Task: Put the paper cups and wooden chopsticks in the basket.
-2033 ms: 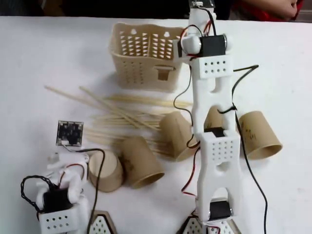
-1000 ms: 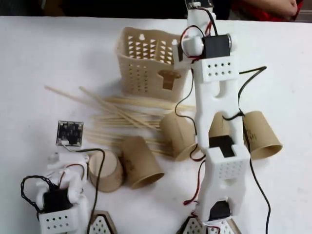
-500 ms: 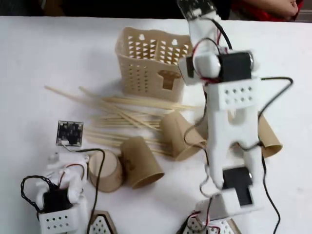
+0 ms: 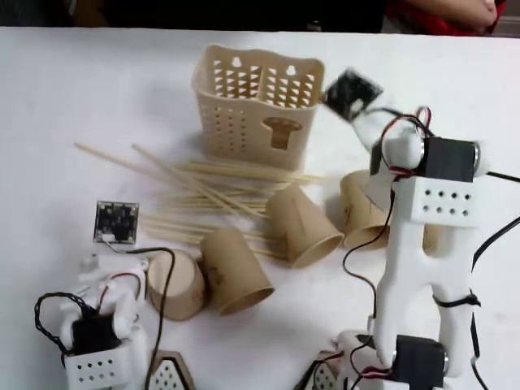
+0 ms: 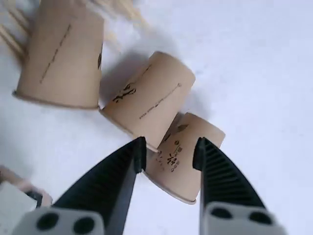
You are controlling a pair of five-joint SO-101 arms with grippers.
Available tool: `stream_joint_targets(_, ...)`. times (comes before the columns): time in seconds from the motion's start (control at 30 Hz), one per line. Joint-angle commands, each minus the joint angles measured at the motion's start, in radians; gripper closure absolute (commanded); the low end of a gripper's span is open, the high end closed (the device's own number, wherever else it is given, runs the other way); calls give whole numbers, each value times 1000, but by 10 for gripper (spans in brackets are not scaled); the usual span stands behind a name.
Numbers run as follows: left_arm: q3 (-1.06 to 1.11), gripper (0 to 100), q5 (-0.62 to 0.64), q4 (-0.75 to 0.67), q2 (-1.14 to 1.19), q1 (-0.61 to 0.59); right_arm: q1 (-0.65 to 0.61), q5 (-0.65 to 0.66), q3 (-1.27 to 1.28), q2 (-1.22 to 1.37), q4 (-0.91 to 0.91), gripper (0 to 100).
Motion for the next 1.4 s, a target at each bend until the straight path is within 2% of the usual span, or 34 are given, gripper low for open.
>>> stream_joint_targets(0.0,-44,976,-12,-17,-8,-7,50,160,63,-39,-1,827)
stream_joint_targets(0.37,-44,976,-12,-18,-8,-7,137,474,324,-113,-107,824)
stream_joint_targets(0.47,-44,976,-12,-18,-8,-7,139,499,456,-194,-199,792)
stream_joint_targets(0.67,-44,976,-12,-18,-8,-7,131,493,730,-292,-510,779)
stream_joint_targets(0.83,-44,976,-12,-18,-8,-7,131,387,852,-278,-728,783)
stream_joint_targets(0.93,-44,976,-12,-18,-8,-7,128,331,876,-275,-794,832)
stream_joint_targets(1.23,-44,976,-12,-17,-8,-7,114,138,852,-286,-875,983)
stream_joint_targets(1.37,-44,976,-12,-17,-8,-7,116,61,812,-286,-869,979)
